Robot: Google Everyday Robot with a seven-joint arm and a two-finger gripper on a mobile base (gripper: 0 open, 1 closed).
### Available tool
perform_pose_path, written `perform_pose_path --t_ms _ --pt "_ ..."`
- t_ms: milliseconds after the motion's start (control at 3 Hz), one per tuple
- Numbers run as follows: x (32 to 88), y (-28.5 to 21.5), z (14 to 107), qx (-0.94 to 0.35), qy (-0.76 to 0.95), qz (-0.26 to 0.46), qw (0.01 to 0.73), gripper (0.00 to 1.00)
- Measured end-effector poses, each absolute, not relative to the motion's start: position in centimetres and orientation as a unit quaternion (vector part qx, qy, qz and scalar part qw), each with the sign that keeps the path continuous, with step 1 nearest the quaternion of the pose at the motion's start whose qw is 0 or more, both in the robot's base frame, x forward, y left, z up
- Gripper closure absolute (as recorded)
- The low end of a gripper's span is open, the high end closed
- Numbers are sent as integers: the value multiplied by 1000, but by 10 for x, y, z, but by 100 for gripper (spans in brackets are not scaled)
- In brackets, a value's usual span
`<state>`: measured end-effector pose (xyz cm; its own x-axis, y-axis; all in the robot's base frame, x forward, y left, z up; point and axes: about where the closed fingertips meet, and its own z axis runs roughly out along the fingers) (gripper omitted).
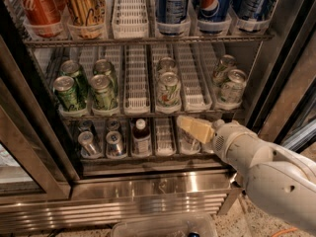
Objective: Pick 7up can from middle shelf of fridge
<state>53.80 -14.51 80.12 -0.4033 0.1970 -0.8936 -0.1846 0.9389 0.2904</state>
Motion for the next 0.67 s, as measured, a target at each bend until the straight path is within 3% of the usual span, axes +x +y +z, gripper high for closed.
perform_pose_path --t_ms 667 --pt "548 -169 804 23 797 148 586 0"
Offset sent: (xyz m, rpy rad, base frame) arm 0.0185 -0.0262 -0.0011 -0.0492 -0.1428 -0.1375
